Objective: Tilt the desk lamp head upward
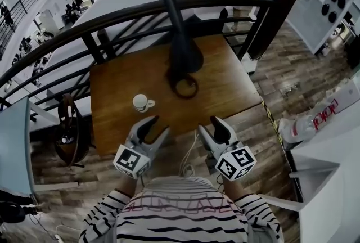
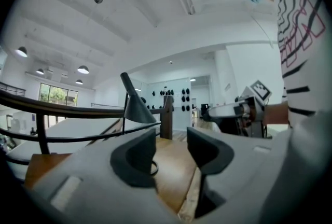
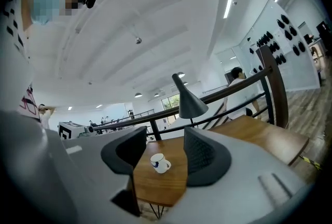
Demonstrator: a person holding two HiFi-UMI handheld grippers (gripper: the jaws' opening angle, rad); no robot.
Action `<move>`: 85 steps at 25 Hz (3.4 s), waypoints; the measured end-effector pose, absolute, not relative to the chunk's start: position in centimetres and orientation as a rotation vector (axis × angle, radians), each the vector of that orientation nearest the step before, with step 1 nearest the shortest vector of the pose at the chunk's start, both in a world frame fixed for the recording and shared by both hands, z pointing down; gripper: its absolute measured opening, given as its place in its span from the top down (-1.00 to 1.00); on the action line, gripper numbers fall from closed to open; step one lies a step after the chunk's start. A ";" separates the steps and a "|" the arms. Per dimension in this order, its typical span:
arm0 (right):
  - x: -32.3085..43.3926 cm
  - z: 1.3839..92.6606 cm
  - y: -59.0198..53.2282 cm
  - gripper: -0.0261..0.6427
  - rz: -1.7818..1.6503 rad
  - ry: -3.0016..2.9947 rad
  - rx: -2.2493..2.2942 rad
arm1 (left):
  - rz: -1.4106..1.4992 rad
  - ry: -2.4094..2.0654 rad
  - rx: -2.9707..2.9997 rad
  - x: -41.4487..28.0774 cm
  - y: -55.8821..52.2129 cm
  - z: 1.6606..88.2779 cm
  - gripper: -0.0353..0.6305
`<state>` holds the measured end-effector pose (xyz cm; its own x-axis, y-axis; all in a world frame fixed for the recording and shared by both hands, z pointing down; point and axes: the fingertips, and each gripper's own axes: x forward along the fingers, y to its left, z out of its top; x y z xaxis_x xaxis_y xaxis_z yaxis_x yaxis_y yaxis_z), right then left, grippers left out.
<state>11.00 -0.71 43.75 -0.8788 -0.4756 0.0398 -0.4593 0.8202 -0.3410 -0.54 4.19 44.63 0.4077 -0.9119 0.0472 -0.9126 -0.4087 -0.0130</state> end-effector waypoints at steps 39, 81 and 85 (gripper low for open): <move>-0.3 44.6 -11.6 0.11 -0.669 2.949 -0.749 | 0.068 -1.749 2.546 -12.9 -6.5 43.9 0.20; -3.1 47.2 -22.5 0.10 -0.830 2.877 -0.831 | 0.164 -1.655 2.656 -17.5 -21.8 43.2 0.20; -3.1 47.1 -22.9 0.10 -0.851 2.881 -0.755 | 0.223 -1.670 2.684 -17.1 -24.2 42.4 0.20</move>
<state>-3.15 -22.90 47.05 -0.8802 -0.4653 0.0934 -0.4414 0.7302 -0.5215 -17.12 -24.15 42.43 0.4345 -0.8946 0.1047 -0.8907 -0.4440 -0.0974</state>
